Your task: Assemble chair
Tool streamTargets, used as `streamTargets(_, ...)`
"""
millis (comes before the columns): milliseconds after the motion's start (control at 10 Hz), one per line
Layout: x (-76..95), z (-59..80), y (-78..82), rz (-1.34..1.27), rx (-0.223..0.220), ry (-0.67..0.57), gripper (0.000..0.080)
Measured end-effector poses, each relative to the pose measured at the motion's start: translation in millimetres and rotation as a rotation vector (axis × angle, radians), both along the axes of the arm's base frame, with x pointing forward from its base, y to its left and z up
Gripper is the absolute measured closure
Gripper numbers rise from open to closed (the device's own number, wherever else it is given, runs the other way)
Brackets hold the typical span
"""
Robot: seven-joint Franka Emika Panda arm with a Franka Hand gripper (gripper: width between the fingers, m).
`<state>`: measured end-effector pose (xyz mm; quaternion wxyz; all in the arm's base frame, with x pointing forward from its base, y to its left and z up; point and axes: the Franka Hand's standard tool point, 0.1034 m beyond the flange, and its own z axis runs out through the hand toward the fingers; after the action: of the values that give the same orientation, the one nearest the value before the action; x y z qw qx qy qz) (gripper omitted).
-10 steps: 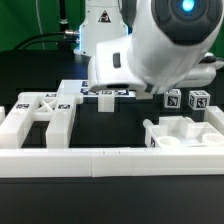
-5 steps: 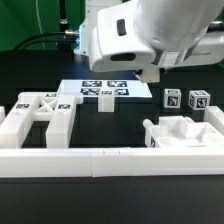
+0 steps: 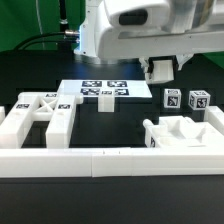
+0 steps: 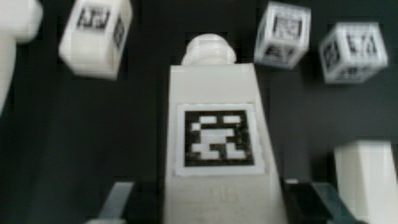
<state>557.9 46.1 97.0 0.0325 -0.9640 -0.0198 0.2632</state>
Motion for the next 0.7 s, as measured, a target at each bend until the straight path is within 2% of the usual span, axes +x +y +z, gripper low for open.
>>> streamTargets(100, -2.7, -2.3, -1.0, -0.005, -0.002, -0.060, 0.0514)
streamTargets(300, 8.0, -2.3, -2.4, -0.015, -0.006, -0.214, 0.0514)
streamTargets(400, 8.0, -2.1, -3.1, -0.019, -0.009, -0.302, 0.0514)
streamTargets(500, 10.7, 3.9, 0.5, -0.016, -0.009, -0.341, 0.0514)
streamTargets(700, 34.2, 28.6, 7.7, -0.015, 0.000, -0.483, 0.0514)
